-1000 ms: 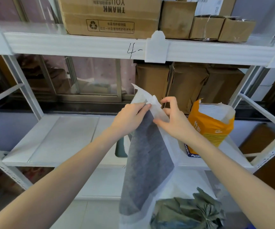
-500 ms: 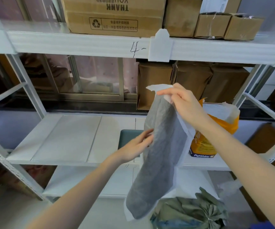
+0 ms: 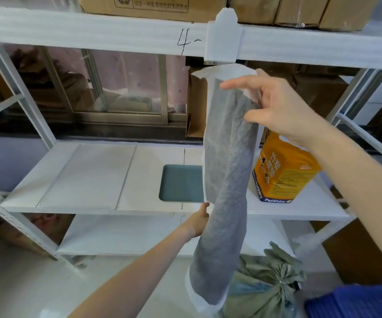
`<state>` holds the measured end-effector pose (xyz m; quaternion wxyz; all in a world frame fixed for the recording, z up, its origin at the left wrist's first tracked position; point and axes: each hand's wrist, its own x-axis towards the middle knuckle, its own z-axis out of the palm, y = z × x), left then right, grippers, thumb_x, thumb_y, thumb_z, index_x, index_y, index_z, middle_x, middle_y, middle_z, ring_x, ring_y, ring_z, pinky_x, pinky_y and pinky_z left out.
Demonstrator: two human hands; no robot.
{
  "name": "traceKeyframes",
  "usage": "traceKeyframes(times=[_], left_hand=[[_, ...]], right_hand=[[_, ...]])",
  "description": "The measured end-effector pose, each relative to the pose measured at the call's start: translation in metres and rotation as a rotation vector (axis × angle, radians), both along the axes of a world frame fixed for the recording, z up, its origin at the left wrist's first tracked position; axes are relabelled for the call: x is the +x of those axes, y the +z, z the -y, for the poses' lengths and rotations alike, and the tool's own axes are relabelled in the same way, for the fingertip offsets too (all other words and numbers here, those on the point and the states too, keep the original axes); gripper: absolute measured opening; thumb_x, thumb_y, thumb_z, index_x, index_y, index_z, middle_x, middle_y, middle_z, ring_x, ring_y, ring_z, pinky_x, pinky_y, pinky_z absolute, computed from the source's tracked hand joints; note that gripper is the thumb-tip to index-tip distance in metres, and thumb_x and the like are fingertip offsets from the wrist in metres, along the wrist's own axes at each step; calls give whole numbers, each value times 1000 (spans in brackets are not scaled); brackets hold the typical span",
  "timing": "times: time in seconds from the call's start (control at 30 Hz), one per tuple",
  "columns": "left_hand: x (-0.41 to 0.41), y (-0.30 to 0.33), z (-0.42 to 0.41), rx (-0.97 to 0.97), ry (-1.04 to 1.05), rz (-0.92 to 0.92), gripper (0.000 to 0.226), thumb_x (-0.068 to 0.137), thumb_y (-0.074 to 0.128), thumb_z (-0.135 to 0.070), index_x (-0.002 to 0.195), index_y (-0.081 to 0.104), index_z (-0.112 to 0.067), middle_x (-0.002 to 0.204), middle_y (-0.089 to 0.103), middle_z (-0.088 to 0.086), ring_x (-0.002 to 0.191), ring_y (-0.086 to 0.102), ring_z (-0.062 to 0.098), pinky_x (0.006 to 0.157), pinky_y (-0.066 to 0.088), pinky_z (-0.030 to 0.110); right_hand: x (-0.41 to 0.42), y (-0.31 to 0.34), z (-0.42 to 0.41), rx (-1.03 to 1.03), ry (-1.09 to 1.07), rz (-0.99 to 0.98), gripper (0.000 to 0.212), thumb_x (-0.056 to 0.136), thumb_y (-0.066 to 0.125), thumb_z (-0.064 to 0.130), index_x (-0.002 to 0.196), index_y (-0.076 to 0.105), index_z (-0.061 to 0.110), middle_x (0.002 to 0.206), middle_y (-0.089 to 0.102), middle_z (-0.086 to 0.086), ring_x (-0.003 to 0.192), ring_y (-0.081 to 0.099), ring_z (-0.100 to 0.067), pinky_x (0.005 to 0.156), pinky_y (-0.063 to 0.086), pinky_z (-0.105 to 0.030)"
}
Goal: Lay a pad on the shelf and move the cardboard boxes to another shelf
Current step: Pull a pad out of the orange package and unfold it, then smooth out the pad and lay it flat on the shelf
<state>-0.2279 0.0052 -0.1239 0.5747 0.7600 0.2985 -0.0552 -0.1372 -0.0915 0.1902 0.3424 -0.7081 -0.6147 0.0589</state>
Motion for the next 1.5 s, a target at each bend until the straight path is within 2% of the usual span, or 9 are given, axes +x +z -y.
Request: traceKeyframes(times=[0.23, 0.37, 0.6, 0.83, 0.97, 1.1, 1.2, 1.37, 1.5], left_hand=[[13, 1, 8, -191, 80, 10, 56, 85, 40, -60, 134, 41, -32, 148, 36, 2, 127, 44, 26, 94, 43, 38], [33, -37, 6, -530, 189, -9, 63, 78, 36, -79, 115, 63, -36, 127, 62, 0, 118, 55, 23, 105, 40, 48], [22, -23, 54, -835, 173, 125, 29, 92, 52, -35, 87, 73, -16, 89, 72, 3, 85, 63, 18, 90, 46, 37], [12, -34, 47, -746, 579, 252, 30, 79, 62, 1, 104, 60, -15, 90, 65, 15, 77, 60, 24, 65, 52, 26], [-2, -37, 37, -670, 649, 351, 28, 84, 51, 10, 87, 69, -12, 69, 68, 8, 70, 58, 22, 55, 53, 18], [-18, -33, 23, -541, 667, 302, 34, 91, 42, 9, 107, 67, -7, 93, 67, 5, 81, 60, 14, 67, 51, 14], [-31, -30, 4, -447, 703, 333, 27, 87, 56, 2, 110, 68, -8, 108, 66, 11, 96, 60, 18, 87, 46, 21], [-52, -11, -33, -292, 769, 384, 25, 82, 65, 0, 106, 69, -8, 98, 69, 14, 77, 63, 15, 61, 51, 8], [-64, 7, -53, -149, 774, 402, 19, 82, 68, -4, 100, 71, -9, 94, 69, 9, 89, 63, 21, 75, 52, 19]], right_hand=[[23, 15, 6, 27, 43, -55, 56, 69, 56, 3, 105, 63, 45, 115, 55, -36, 120, 43, -52, 109, 26, -61], [18, 18, 14, 68, 46, -145, 54, 68, 54, -4, 104, 61, 35, 119, 58, -21, 123, 48, -36, 102, 39, -58], [20, 2, 19, 22, 10, -85, 57, 70, 55, -13, 105, 61, 33, 121, 60, -8, 140, 25, -28, 118, 9, -49], [25, -12, 36, -76, -47, 28, 57, 77, 58, -11, 102, 61, 41, 103, 48, 39, 126, 33, -18, 116, 18, -52], [27, -34, 49, -162, -125, 54, 44, 81, 58, -8, 92, 64, 35, 99, 49, 13, 122, 42, -20, 101, 37, -39], [37, -65, 57, -270, -220, 95, 29, 83, 60, -1, 90, 67, 26, 105, 55, -16, 101, 51, -26, 86, 43, -34], [46, -89, 63, -263, -308, 82, 22, 84, 62, 4, 87, 68, 24, 102, 56, -15, 99, 52, -24, 82, 39, -28], [61, -113, 72, -191, -422, 22, 22, 83, 64, 6, 80, 68, 27, 92, 60, -7, 89, 54, -19, 70, 37, -16], [69, -129, 74, -146, -502, -24, 16, 83, 64, 6, 84, 72, 20, 89, 60, -7, 92, 54, -20, 80, 40, -28]])
